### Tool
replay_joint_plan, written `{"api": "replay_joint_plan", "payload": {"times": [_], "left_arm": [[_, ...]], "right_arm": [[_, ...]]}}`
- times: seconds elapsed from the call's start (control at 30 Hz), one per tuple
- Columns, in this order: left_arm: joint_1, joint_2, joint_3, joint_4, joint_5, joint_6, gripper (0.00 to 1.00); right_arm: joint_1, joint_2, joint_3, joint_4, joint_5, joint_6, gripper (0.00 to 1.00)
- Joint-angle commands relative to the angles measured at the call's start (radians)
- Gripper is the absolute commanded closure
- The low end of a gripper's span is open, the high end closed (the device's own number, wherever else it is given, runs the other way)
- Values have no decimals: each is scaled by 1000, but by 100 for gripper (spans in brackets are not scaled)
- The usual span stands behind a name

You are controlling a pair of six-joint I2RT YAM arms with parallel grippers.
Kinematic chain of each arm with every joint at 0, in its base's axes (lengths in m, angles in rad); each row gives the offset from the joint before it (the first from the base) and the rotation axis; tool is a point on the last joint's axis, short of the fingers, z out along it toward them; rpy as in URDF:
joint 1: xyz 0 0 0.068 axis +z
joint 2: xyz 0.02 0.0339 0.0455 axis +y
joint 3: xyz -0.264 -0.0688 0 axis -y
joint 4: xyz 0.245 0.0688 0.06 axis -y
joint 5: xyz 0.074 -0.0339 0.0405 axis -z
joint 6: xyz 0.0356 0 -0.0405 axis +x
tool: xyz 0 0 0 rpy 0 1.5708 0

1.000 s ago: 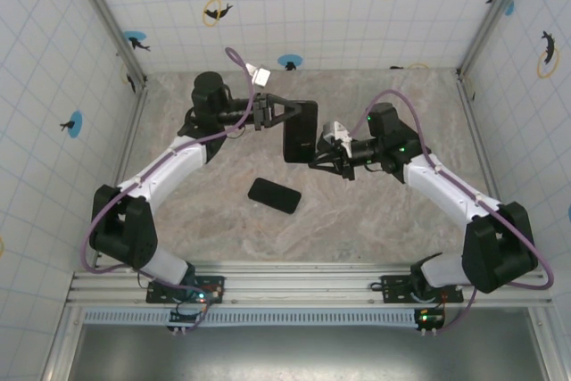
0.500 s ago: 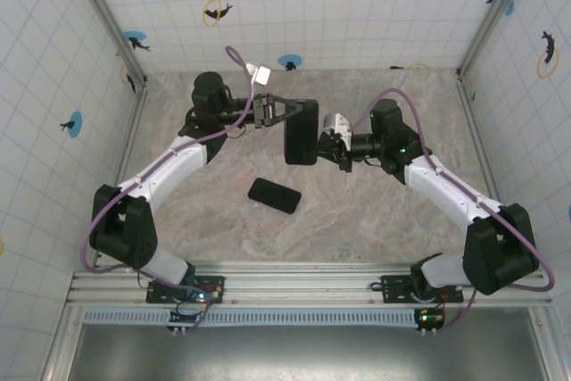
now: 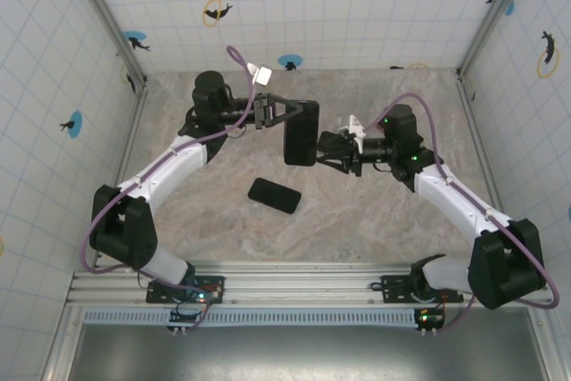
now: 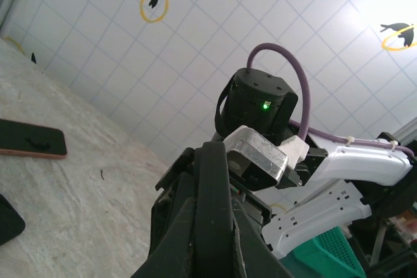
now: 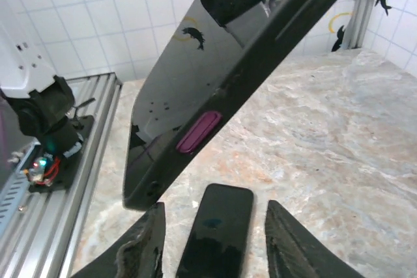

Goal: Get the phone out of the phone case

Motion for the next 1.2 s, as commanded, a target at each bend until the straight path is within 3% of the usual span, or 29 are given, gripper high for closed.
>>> {"api": "replay_joint_plan", "payload": {"times": [0.0, 0.23, 0.7, 0.93, 1.17], "left_arm": [[3, -30, 44, 41, 2, 46, 100], [4, -36, 43, 57, -1, 33, 100], [3, -27, 33, 85, -5, -35, 100], [4, -26, 37, 33, -29, -51, 100], [3, -36, 3, 101, -26, -115, 100]], "right_arm": [[6, -17, -10, 68, -120, 60, 54], [30, 58, 52, 12, -146, 18, 53], [40, 92, 91, -19, -158, -2, 81], [63, 94, 127, -156, -72, -141, 88], [62, 89, 133, -58, -32, -68, 91]]}}
